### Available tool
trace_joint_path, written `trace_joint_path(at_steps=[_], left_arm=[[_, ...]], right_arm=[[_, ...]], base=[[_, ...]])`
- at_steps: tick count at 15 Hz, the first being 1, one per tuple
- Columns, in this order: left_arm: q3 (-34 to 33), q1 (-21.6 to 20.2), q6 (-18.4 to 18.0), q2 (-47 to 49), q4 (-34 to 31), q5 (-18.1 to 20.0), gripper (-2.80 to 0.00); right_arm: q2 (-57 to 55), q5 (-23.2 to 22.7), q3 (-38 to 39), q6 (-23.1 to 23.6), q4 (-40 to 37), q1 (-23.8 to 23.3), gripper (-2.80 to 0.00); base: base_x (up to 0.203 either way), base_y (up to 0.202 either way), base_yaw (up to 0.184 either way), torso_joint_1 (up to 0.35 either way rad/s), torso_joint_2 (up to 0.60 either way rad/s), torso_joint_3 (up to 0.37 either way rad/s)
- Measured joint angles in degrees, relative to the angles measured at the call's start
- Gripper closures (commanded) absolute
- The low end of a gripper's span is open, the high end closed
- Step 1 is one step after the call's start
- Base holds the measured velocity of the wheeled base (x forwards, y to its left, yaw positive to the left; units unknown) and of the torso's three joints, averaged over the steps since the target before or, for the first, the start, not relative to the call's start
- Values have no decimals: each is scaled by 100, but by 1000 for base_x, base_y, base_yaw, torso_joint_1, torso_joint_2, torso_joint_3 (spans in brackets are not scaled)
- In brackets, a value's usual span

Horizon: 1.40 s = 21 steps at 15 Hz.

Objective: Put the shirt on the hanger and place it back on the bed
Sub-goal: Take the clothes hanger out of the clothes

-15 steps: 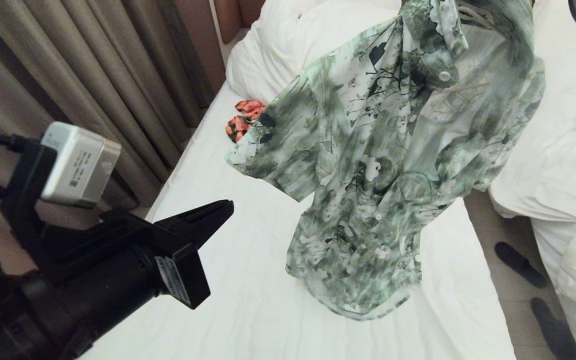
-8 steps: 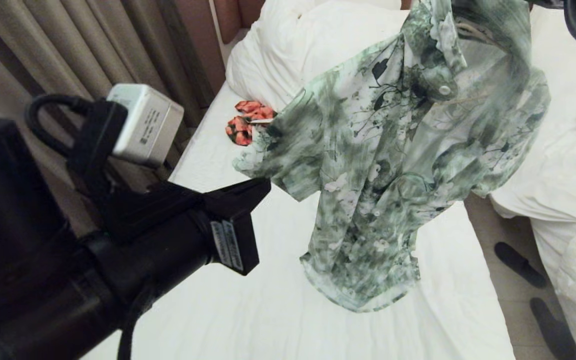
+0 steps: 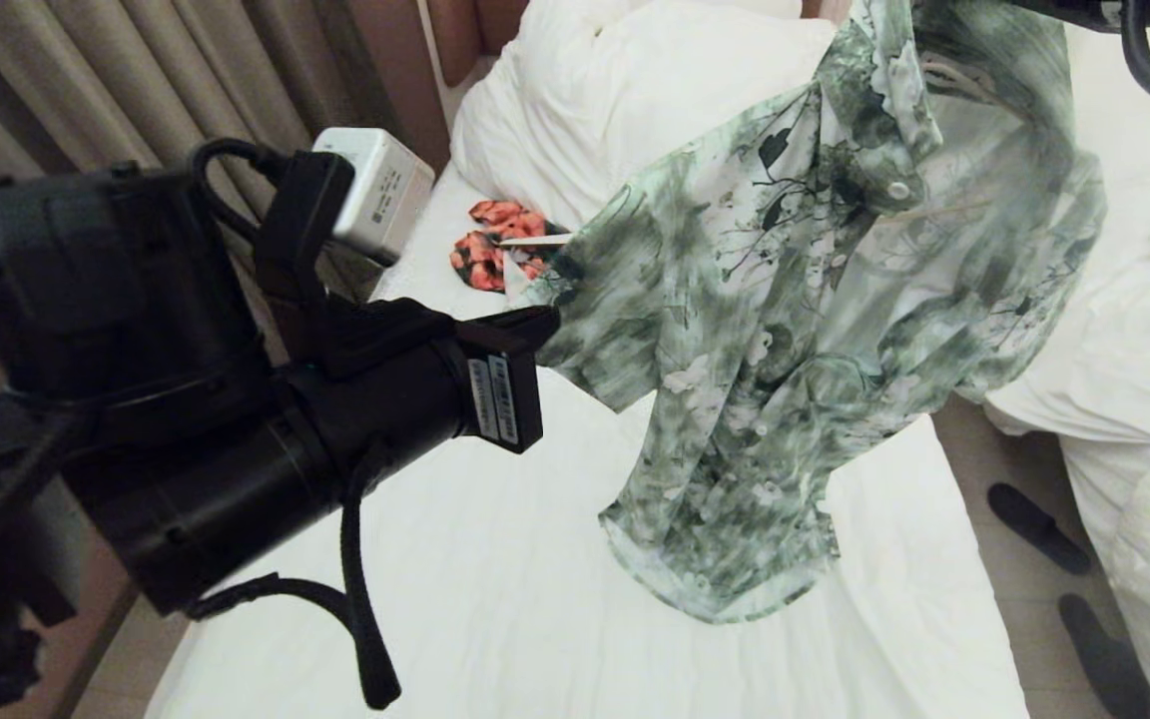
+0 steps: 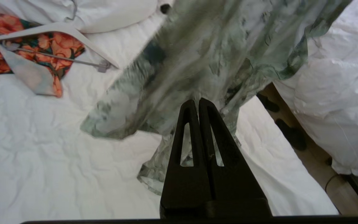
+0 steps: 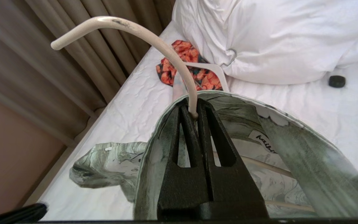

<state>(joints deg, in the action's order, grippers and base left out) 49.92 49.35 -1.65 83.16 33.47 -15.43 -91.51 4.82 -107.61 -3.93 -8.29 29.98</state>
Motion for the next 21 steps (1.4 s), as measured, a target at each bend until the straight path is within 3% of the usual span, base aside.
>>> trace_joint_path(at_steps=[4, 9, 10, 15, 19, 21], left_arm=[[203, -75, -93, 397, 469, 33, 0], [328, -151, -90, 649, 500, -55, 0], [328, -153, -94, 653, 496, -107, -280], [40, -200, -81, 455, 509, -83, -280], [-229, -436, -76, 402, 652, 434, -280], [-157, -468, -69, 492, 655, 472, -280]], right_arm=[[11, -28, 17, -117, 0, -51, 0], [32, -221, 37, -138, -168, -155, 0], [41, -264, 37, -141, -194, -189, 0], [50, -289, 38, -141, -196, -254, 0], [67, -289, 39, -141, -204, -256, 0], [74, -291, 50, -141, -204, -245, 0]], base=[[0, 0, 0, 0, 0, 0], [0, 0, 0, 0, 0, 0], [0, 0, 0, 0, 0, 0], [0, 0, 0, 0, 0, 0], [0, 0, 0, 0, 0, 0], [0, 0, 0, 0, 0, 0]])
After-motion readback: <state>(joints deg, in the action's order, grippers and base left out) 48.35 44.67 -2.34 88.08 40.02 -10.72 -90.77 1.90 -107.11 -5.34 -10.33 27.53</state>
